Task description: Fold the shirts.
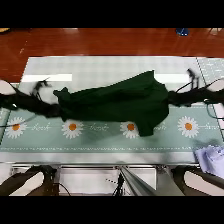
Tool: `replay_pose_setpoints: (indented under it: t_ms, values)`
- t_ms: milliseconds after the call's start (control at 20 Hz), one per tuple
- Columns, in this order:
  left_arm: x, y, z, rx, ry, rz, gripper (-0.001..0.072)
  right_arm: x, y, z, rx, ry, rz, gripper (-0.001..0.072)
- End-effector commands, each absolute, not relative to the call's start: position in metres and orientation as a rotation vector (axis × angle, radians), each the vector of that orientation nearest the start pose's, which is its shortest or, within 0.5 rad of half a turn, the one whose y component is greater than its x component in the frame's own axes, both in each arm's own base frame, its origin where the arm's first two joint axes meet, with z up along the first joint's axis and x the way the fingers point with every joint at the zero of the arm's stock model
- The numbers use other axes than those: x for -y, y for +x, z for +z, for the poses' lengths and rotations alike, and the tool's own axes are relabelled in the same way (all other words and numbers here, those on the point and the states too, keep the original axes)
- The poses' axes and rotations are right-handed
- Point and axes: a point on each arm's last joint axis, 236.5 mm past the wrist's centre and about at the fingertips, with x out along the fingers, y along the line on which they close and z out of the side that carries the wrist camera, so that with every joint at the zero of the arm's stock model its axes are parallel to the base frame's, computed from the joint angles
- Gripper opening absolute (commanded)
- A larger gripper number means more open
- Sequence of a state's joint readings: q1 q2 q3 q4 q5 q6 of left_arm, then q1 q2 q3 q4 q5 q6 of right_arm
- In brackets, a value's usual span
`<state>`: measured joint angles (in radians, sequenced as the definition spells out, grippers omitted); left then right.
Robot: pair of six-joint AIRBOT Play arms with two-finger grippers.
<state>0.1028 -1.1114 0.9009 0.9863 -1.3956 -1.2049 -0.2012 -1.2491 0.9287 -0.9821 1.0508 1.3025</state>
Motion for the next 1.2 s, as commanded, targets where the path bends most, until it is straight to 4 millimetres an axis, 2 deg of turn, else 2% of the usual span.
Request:
replay_pose_setpoints:
  t_ms: [0, 50, 150, 250, 300, 350, 400, 450, 550, 650, 800, 950, 1050, 1100, 1150]
  values:
    - [0.100, 0.323, 0.136, -1.052, -0.237, -0.542, 0.0018, -0.036, 0.387, 0.131, -0.853, 0.386, 0.285, 0.0030]
    - [0.101, 0.330, 0.192, -0.890, -0.188, -0.541, 0.0019, -0.036, 0.386, 0.195, -0.685, 0.337, 0.288, 0.0030]
    - [0.099, 0.324, 0.310, -0.542, -0.093, -0.508, 0.0019, -0.037, 0.363, 0.312, -0.378, 0.247, 0.280, 0.0030]
    - [0.096, 0.288, 0.425, -0.180, -0.034, -0.455, 0.0019, -0.039, 0.314, 0.419, -0.084, 0.161, 0.249, 0.0030]
    - [0.094, 0.262, 0.471, -0.026, -0.017, -0.431, 0.0019, -0.038, 0.290, 0.454, 0.015, 0.137, 0.223, 0.0030]
    - [0.091, 0.234, 0.508, 0.109, -0.004, -0.406, 0.0019, -0.035, 0.266, 0.480, 0.087, 0.133, 0.192, 0.0029]
    - [0.090, 0.210, 0.531, 0.197, 0.006, -0.392, 0.0018, -0.033, 0.248, 0.496, 0.126, 0.137, 0.165, 0.0030]
    - [0.091, 0.189, 0.543, 0.249, 0.017, -0.385, 0.0018, -0.030, 0.230, 0.507, 0.152, 0.133, 0.137, 0.0030]
    - [0.087, 0.162, 0.541, 0.245, 0.002, -0.356, 0.0018, -0.028, 0.204, 0.514, 0.152, 0.106, 0.098, 0.0029]
    - [0.079, 0.149, 0.518, 0.155, -0.001, -0.309, 0.0018, -0.024, 0.189, 0.501, 0.074, 0.068, 0.058, 0.0030]
    - [0.069, 0.134, 0.472, -0.028, 0.004, -0.253, 0.0018, -0.019, 0.172, 0.473, -0.073, 0.025, 0.013, 0.0030]
    - [0.071, 0.121, 0.431, -0.195, 0.004, -0.260, 0.0018, -0.021, 0.166, 0.456, -0.151, 0.021, 0.017, 0.0030]
    - [0.072, 0.118, 0.407, -0.305, -0.010, -0.264, 0.0018, -0.020, 0.171, 0.441, -0.221, 0.007, 0.023, 0.0029]
    - [0.071, 0.120, 0.394, -0.365, -0.009, -0.267, 0.0018, -0.018, 0.176, 0.422, -0.307, -0.022, 0.030, 0.0029]
    - [0.071, 0.125, 0.380, -0.426, -0.013, -0.270, 0.0018, -0.014, 0.183, 0.395, -0.436, -0.046, 0.039, 0.0029]
